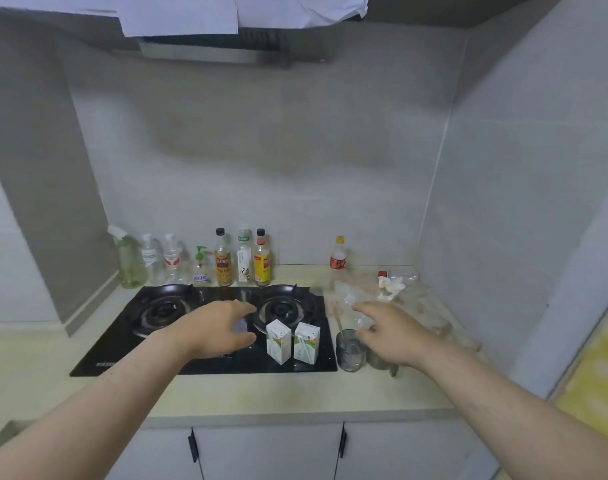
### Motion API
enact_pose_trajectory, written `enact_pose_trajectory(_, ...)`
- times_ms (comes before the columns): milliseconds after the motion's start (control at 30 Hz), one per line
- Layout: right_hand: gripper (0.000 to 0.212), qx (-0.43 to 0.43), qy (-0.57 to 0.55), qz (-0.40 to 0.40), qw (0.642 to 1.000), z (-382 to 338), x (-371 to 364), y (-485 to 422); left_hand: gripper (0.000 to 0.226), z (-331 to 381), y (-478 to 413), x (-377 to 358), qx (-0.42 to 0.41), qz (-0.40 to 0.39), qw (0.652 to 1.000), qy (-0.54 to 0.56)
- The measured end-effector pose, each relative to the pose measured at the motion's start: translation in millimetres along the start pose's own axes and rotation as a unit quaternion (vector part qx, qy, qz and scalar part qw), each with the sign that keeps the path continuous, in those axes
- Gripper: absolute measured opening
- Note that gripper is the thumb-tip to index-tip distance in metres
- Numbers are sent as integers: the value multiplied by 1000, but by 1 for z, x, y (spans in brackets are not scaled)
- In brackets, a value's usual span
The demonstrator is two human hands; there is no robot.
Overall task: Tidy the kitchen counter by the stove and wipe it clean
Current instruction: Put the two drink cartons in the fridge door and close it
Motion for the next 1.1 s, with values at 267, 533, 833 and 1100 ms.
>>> enact_pose_trajectory(267, 50, -56, 17, -25, 998, 0, -42, -51, 62, -32, -56, -25, -26, -36, 999, 23)
enact_pose_trajectory(533, 50, -63, -1, -50, 997, 21, -70, -87, 62, -35, -100, -49, -44, -50, 997, 32)
enact_pose_trajectory(833, 50, -21, -75, -82, 994, 56, -95, -146, 63, -34, -153, -80, 11, -49, 995, 81)
enact_pose_trajectory(1100, 51, 23, -100, -118, 988, 89, -129, -187, 53, -25, -181, -123, 83, -37, 987, 133)
Point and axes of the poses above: each hand's wrist, its own y-axis away from the middle knuckle, its own x-axis out of the back of the hand, z = x × y, the point moved 2 cm from there along -y, towards the middle knuckle, and after that the axes turned 6 degrees about z, right-handed, at the moved point
